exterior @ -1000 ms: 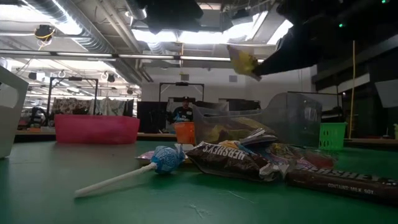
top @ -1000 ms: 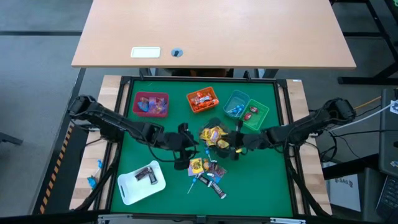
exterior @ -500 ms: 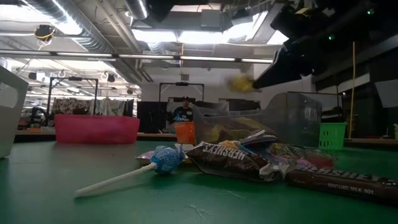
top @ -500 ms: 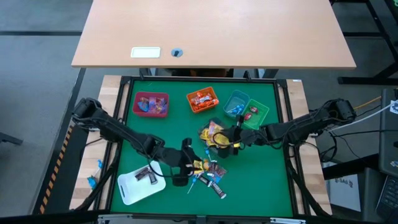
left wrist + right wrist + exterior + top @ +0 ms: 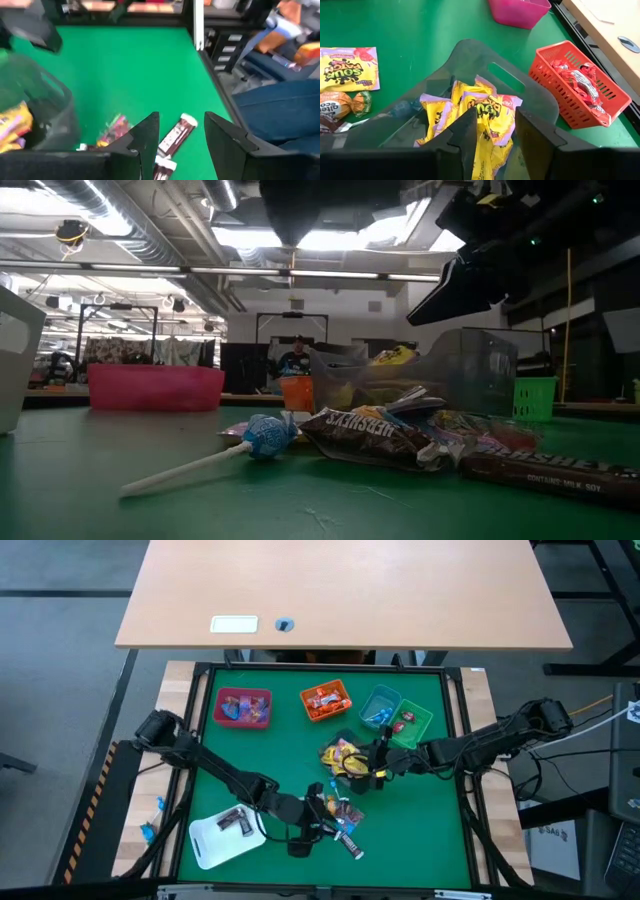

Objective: Sort candy
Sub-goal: Put the brown chocolate into the white bin, then put the blue gummy pack into the red bin

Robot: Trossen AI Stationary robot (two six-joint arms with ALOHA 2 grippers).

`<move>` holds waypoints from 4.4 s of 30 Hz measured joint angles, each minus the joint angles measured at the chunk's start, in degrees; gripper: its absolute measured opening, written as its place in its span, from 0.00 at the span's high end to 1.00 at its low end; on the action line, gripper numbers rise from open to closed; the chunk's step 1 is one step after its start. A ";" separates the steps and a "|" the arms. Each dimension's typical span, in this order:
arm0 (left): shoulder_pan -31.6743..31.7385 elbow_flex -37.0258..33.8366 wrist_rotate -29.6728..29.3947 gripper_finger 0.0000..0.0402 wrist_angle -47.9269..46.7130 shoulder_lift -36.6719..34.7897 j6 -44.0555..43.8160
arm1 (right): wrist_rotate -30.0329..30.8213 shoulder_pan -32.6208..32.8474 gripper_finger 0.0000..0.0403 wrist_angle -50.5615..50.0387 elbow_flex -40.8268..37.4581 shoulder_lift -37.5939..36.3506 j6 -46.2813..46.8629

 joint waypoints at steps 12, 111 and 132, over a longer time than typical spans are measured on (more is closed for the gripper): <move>-0.11 0.00 0.50 0.64 0.12 8.79 4.61 | -0.02 0.00 0.67 0.05 0.00 0.00 0.00; -14.42 -0.09 17.84 0.77 -73.10 -19.50 -66.49 | -32.51 18.07 0.67 -1.54 0.00 -6.77 15.43; -14.38 -0.07 7.75 0.62 -61.90 -19.50 -63.16 | -25.04 18.43 0.67 -1.32 0.00 3.41 27.79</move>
